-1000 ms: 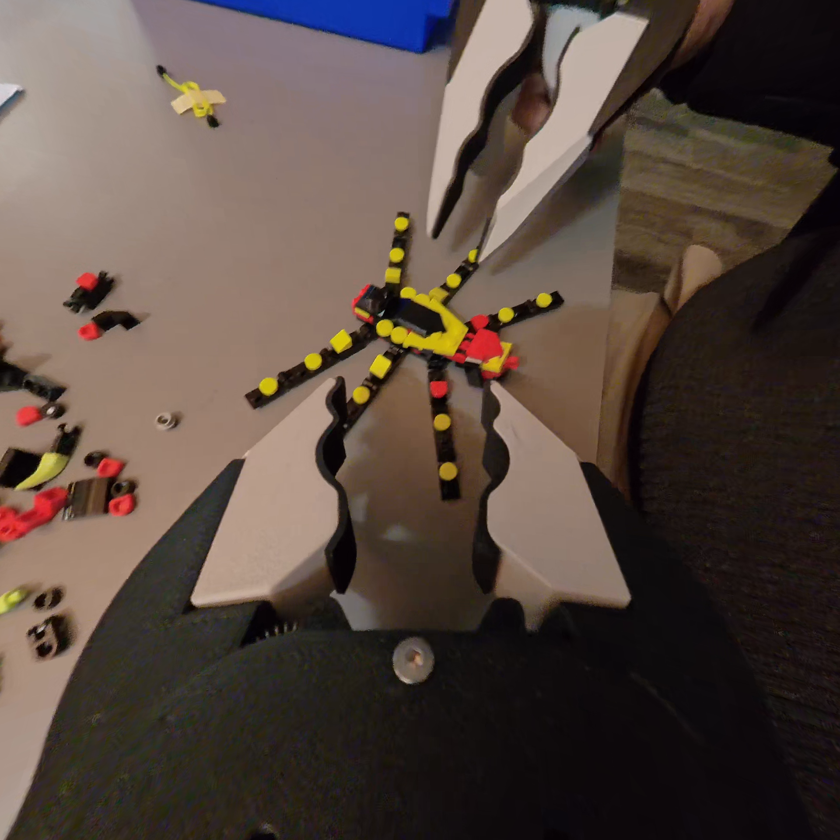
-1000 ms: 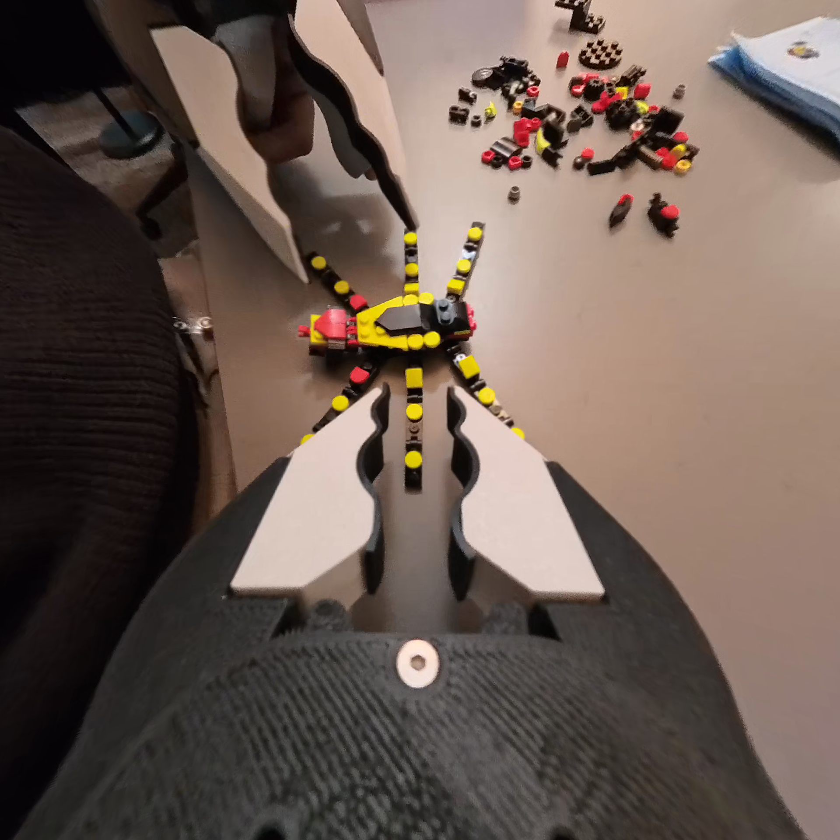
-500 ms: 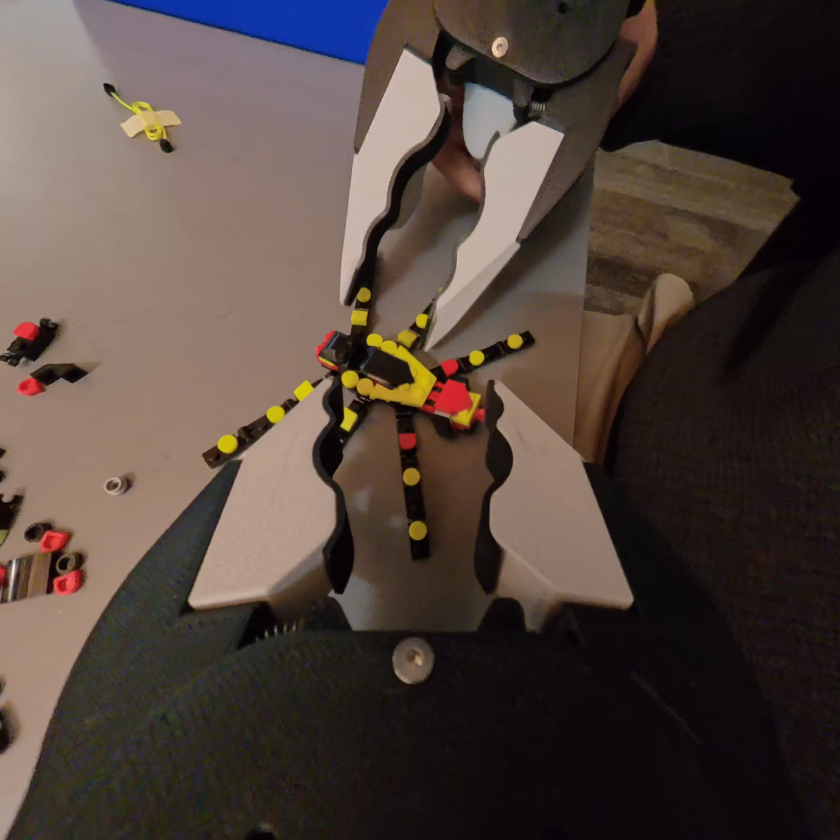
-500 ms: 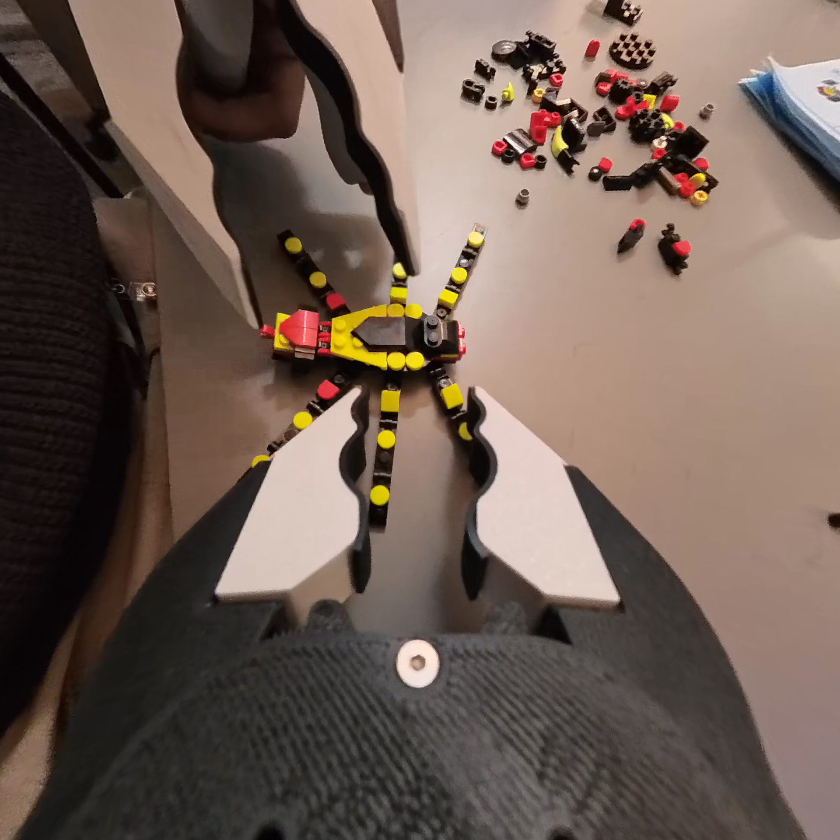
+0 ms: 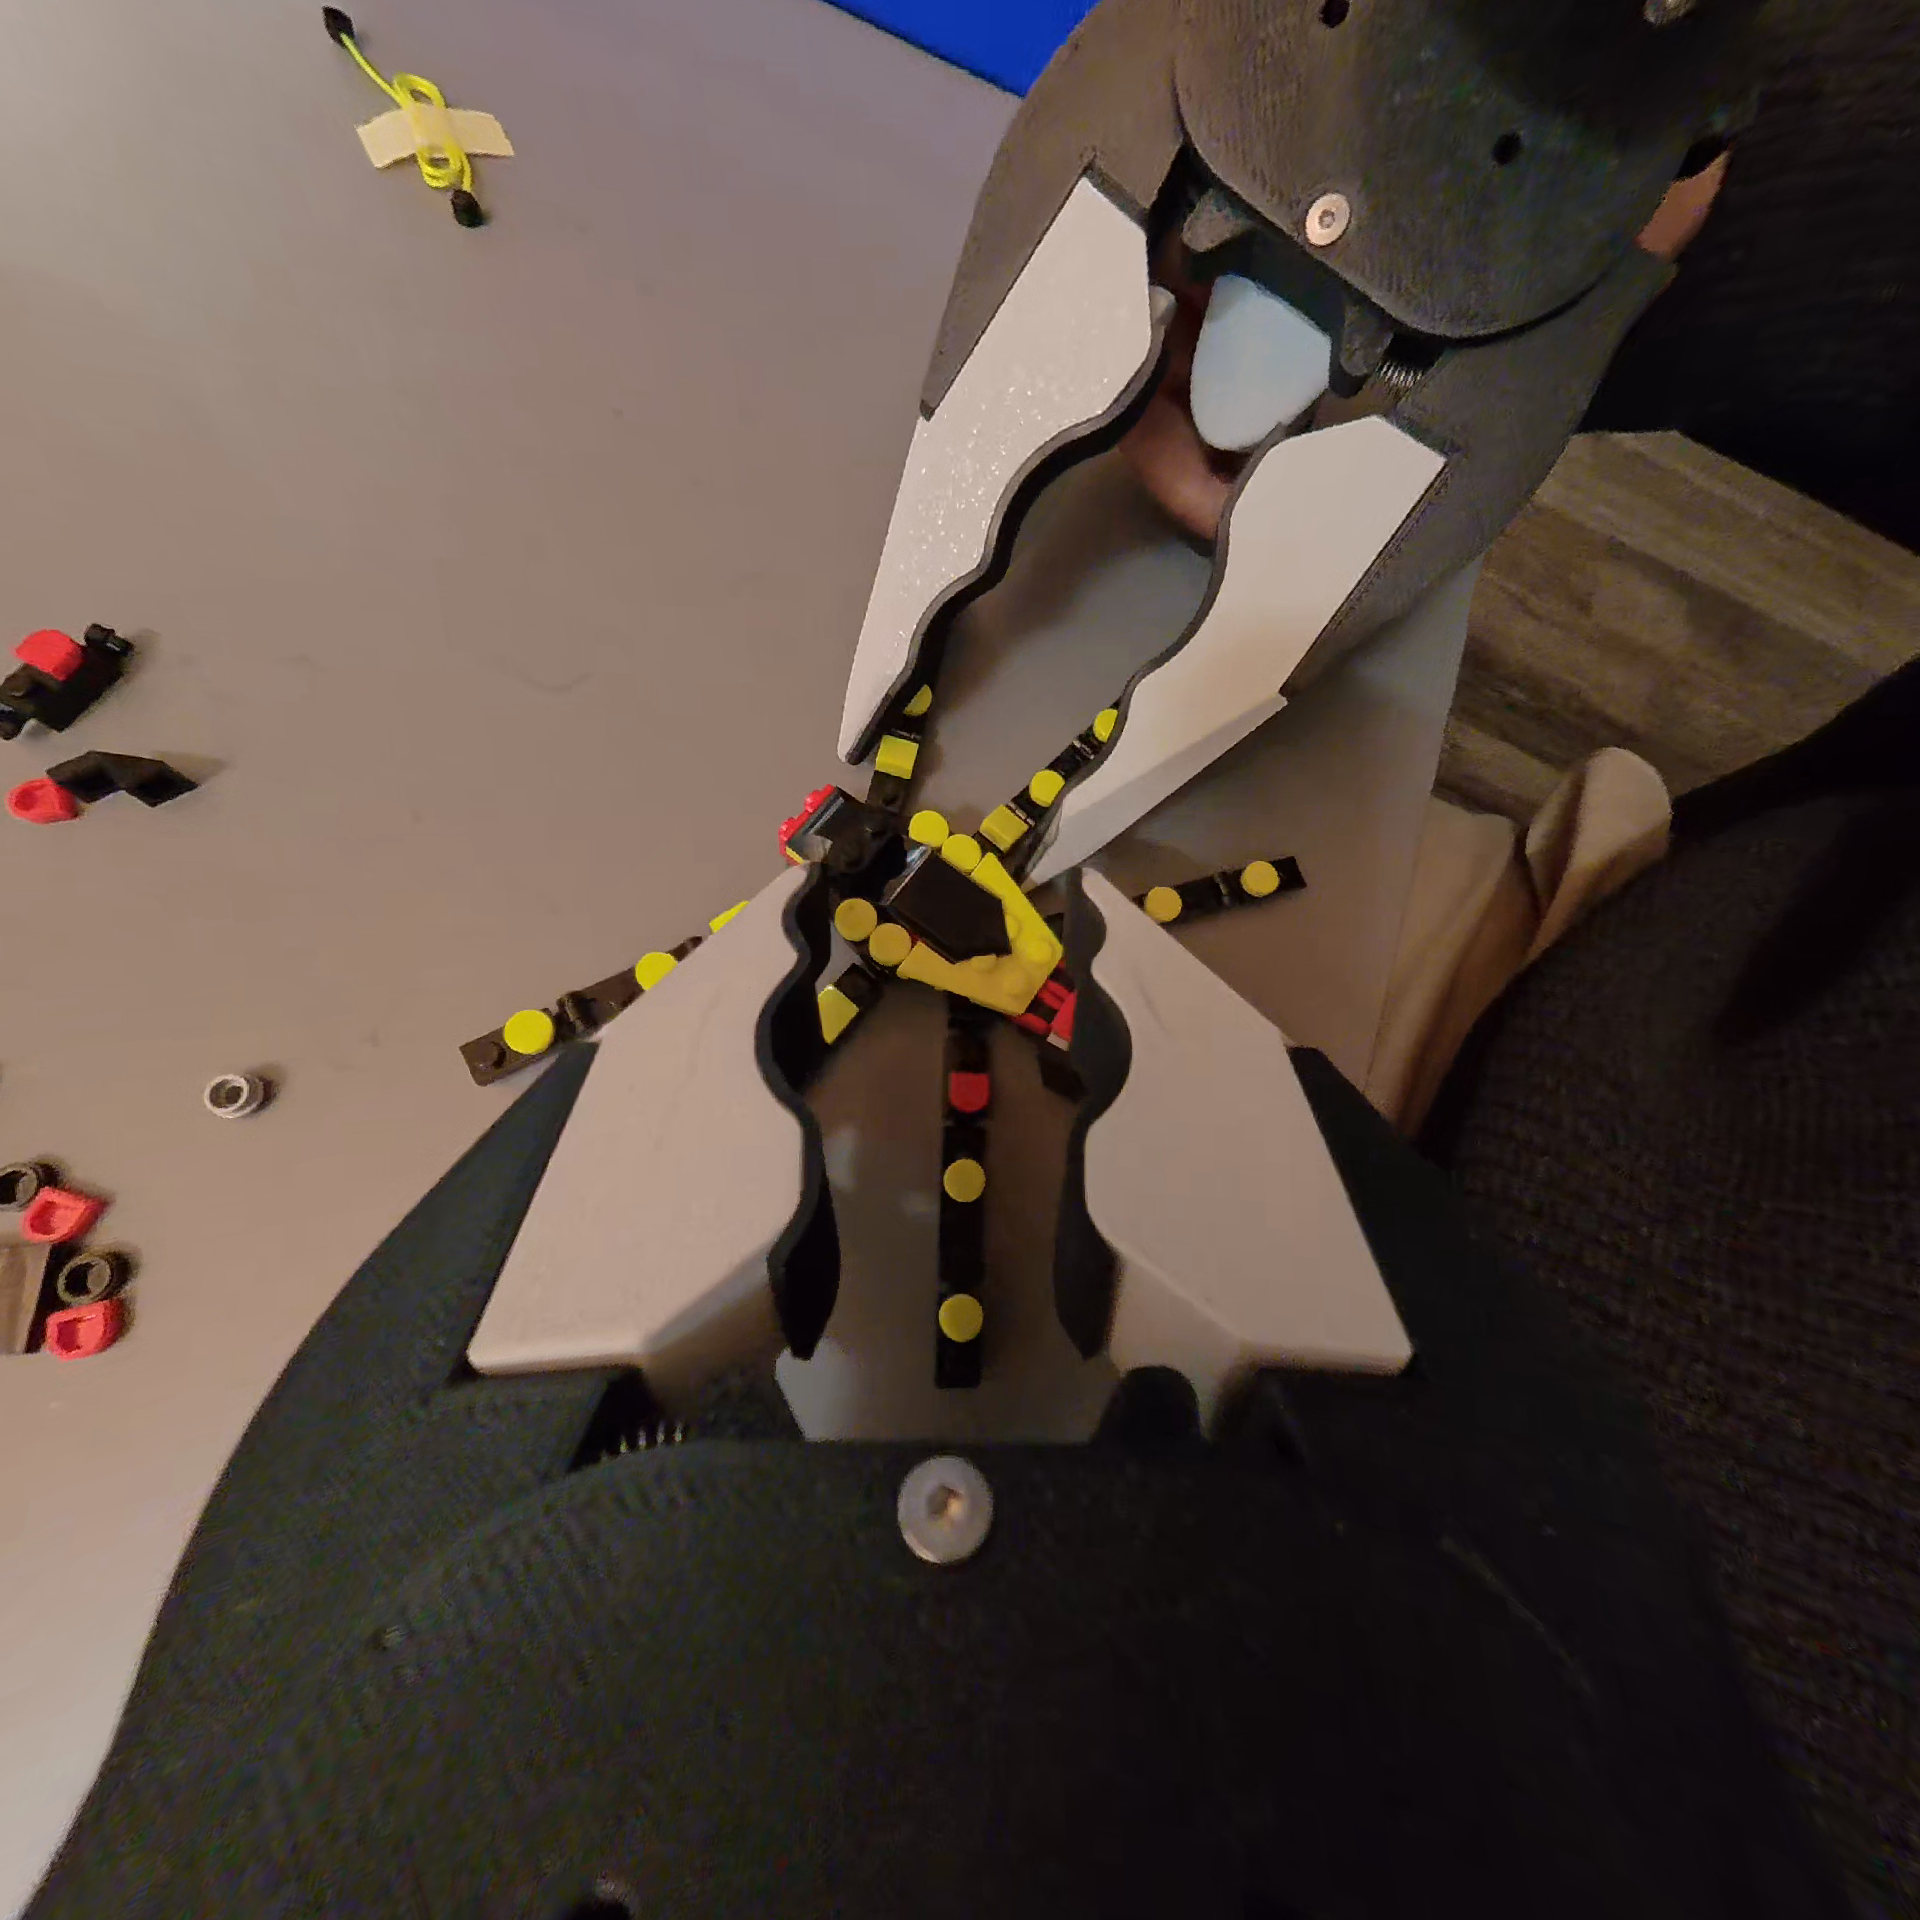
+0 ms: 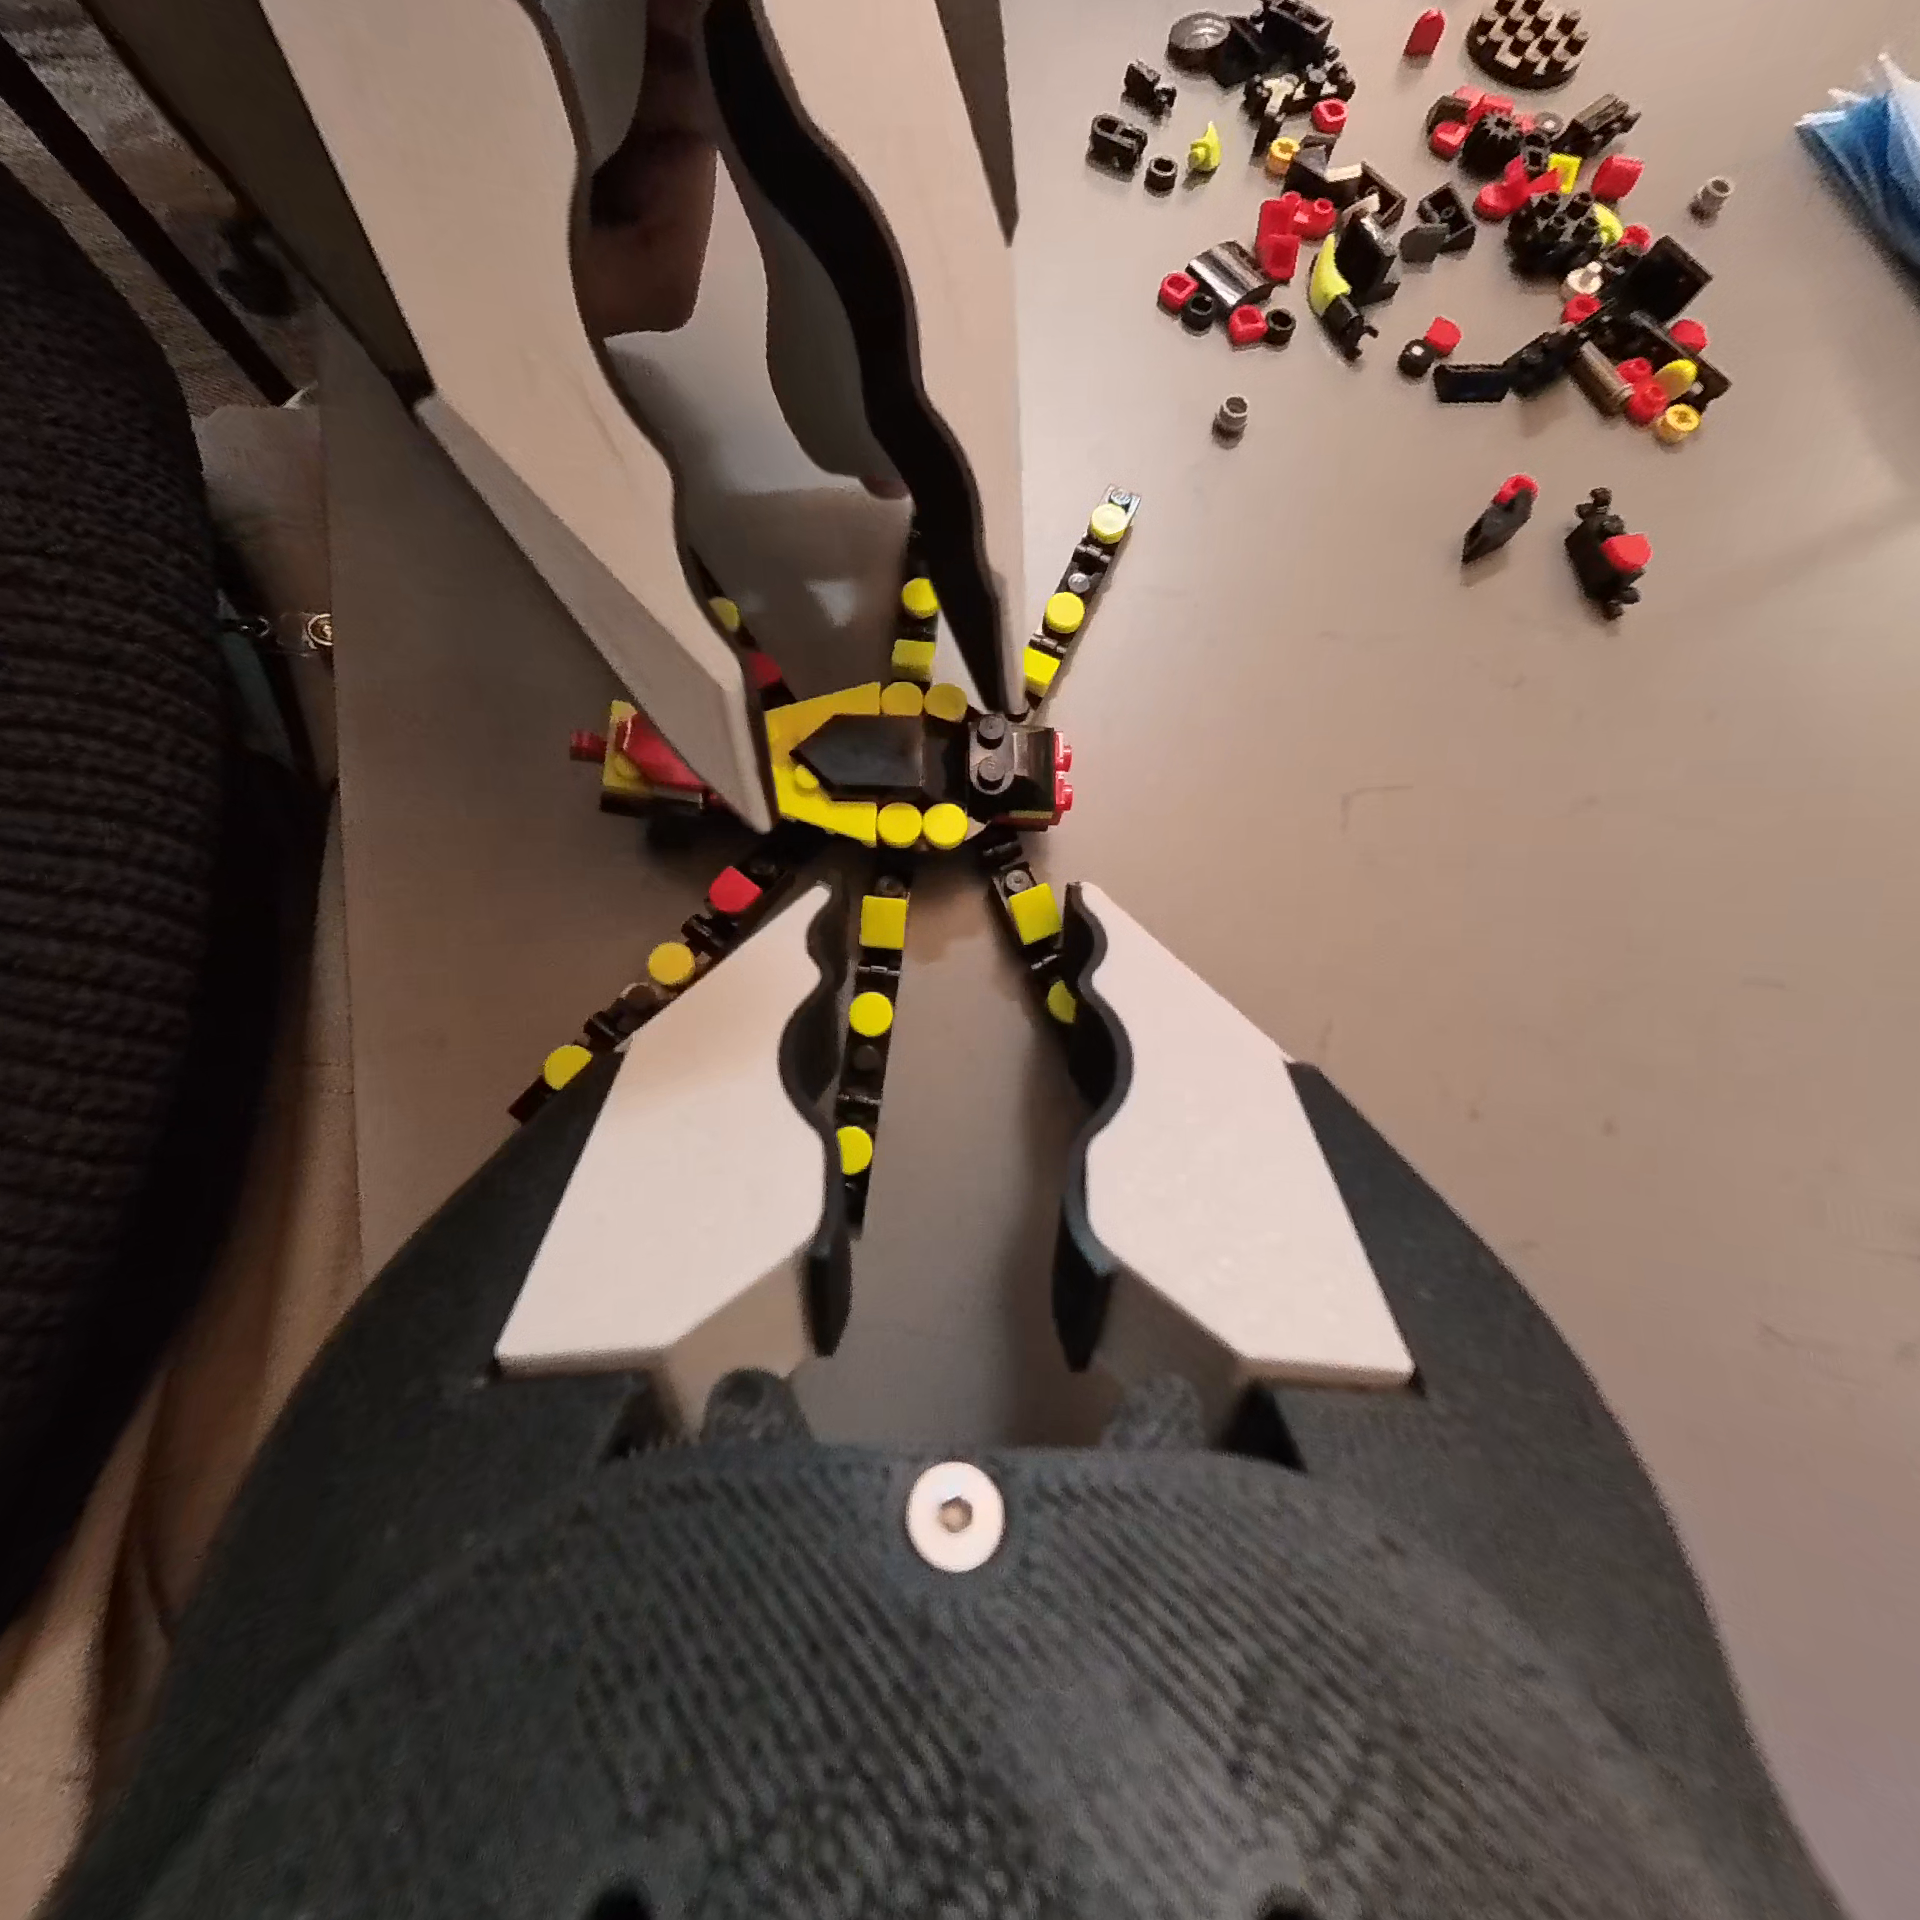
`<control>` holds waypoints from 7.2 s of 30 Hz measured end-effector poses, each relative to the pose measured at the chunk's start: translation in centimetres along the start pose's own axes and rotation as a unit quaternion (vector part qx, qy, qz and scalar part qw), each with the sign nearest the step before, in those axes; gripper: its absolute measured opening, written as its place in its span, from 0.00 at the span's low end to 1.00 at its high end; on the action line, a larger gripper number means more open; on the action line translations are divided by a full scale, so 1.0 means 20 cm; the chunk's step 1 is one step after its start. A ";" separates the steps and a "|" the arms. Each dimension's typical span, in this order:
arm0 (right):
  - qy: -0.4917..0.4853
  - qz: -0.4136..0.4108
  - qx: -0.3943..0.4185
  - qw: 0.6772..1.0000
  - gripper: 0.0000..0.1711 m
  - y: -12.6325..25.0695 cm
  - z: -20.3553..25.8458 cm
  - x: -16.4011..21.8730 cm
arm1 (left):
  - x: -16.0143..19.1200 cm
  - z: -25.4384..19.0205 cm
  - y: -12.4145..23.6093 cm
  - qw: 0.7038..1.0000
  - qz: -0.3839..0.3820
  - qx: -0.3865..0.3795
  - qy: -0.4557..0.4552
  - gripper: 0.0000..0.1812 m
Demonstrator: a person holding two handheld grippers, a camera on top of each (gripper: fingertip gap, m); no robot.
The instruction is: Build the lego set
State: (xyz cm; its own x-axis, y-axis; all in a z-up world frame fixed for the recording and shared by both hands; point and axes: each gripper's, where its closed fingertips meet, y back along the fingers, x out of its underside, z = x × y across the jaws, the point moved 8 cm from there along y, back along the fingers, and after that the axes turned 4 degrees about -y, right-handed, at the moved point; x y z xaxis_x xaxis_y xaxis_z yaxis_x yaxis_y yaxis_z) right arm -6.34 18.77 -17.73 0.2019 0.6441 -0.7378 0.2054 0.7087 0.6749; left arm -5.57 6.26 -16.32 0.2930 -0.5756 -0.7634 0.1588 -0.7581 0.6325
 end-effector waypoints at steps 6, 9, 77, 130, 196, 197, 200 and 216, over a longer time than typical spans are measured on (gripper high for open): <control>-0.002 0.002 0.003 1.000 0.23 0.00 -0.01 0.01 | 0.01 0.00 -0.01 1.000 0.009 -0.020 -0.016 0.21; -0.004 0.002 0.000 1.000 0.23 0.00 -0.01 0.01 | 0.01 0.00 -0.01 1.000 0.006 -0.017 -0.012 0.21; -0.007 0.034 -0.065 0.997 0.10 0.01 0.01 0.00 | 0.03 0.02 0.00 0.999 -0.004 -0.030 -0.028 0.18; -0.160 -0.053 0.078 0.983 0.09 0.01 0.14 -0.16 | 0.19 0.19 0.16 0.997 0.028 0.001 -0.066 0.28; -0.217 -0.065 0.076 0.971 0.10 -0.06 0.00 -0.11 | 0.20 0.18 0.14 0.996 0.044 -0.003 -0.073 0.24; -0.216 -0.065 0.076 0.971 0.10 -0.06 0.00 -0.11 | 0.20 0.18 0.14 0.996 0.044 -0.003 -0.073 0.24; -0.215 -0.065 0.077 0.971 0.10 -0.06 0.00 -0.11 | 0.20 0.18 0.14 0.996 0.044 -0.002 -0.073 0.24; -0.209 -0.062 0.078 0.973 0.10 -0.06 0.00 -0.11 | 0.19 0.18 0.14 0.996 0.037 0.002 -0.078 0.20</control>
State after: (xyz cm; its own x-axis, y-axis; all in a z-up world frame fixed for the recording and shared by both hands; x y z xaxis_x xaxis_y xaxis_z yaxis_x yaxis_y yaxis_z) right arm -6.96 16.51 -16.83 0.5317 0.3597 -0.7668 0.3896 0.7000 0.5985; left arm -7.33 0.82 -17.90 0.1539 -0.6709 -0.7254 0.1392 -0.7121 0.6882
